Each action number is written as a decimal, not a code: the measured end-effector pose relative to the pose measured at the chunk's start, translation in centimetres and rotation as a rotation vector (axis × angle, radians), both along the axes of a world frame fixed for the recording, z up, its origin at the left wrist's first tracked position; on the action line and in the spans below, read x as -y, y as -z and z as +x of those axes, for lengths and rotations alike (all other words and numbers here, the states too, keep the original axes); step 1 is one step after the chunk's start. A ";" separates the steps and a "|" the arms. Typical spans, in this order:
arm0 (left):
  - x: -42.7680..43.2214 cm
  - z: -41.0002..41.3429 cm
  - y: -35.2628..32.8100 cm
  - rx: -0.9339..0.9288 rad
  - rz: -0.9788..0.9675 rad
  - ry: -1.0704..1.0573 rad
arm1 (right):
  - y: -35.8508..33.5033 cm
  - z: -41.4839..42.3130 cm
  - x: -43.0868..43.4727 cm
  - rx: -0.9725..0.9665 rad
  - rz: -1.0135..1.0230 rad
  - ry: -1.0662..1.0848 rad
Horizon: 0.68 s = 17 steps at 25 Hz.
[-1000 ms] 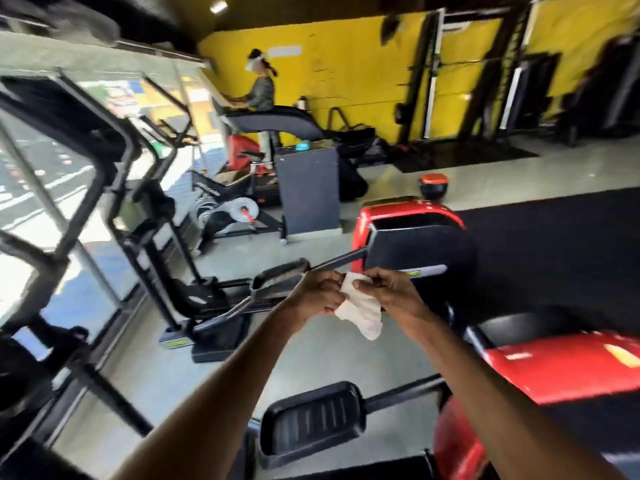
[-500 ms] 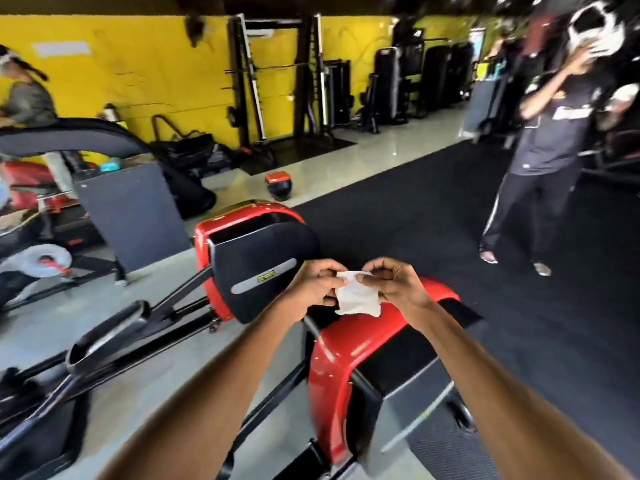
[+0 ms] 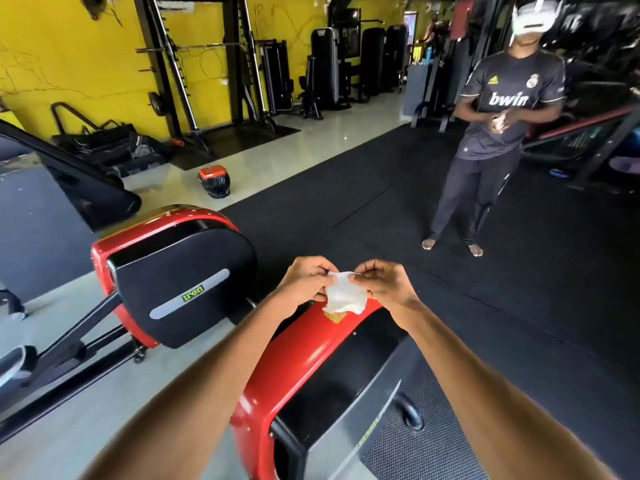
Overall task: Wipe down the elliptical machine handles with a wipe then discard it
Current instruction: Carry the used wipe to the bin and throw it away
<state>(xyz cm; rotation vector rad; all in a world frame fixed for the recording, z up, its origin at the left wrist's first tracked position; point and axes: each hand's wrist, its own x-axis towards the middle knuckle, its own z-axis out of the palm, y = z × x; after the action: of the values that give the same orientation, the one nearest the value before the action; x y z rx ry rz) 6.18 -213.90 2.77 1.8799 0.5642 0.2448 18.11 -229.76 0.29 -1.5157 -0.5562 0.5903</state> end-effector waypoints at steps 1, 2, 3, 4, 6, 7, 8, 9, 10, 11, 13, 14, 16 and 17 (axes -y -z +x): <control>-0.7 2.0 0.5 0.002 -0.004 -0.004 | 0.5 2.1 -0.7 0.019 -0.015 0.006; -1.5 4.0 0.9 0.004 -0.004 -0.008 | 0.8 4.2 -1.4 0.035 -0.037 0.011; -2.3 5.8 1.2 0.006 -0.002 -0.013 | 0.9 6.1 -2.1 0.047 -0.045 0.012; -3.1 7.4 1.2 0.015 -0.007 -0.016 | 0.8 7.8 -2.8 0.044 -0.042 0.009; -4.6 11.1 1.3 0.032 -0.041 -0.013 | 0.6 11.4 -4.0 0.006 -0.035 -0.012; -5.2 13.0 1.2 0.047 -0.076 -0.016 | 0.4 13.2 -4.5 -0.019 -0.032 -0.034; -5.7 14.8 1.1 0.061 -0.120 -0.027 | 0.1 14.8 -5.0 -0.041 -0.035 -0.067; -6.1 16.5 0.9 0.073 -0.164 -0.042 | 0.0 16.5 -5.4 -0.054 -0.042 -0.096; -6.4 18.2 0.8 0.083 -0.207 -0.057 | -0.1 18.1 -5.9 -0.063 -0.042 -0.114; -6.6 19.7 0.7 0.091 -0.257 -0.070 | 0.0 19.6 -6.3 -0.067 -0.031 -0.119; -6.8 22.5 0.7 0.084 -0.366 -0.091 | 0.3 22.8 -7.1 -0.082 -0.008 -0.107; -6.7 24.1 0.9 0.070 -0.391 -0.089 | 0.5 24.7 -7.4 -0.092 0.000 -0.101; -6.5 27.5 1.6 0.056 -0.383 -0.081 | 0.8 28.6 -7.6 -0.120 0.015 -0.108; -6.2 29.4 1.8 0.060 -0.370 -0.097 | 1.0 30.8 -7.6 -0.135 0.031 -0.127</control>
<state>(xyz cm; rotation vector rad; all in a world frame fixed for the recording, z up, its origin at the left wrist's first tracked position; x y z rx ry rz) 35.60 -207.68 0.95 1.4854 0.6150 0.2416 48.89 -222.18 -0.74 -1.4071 -0.5576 0.7726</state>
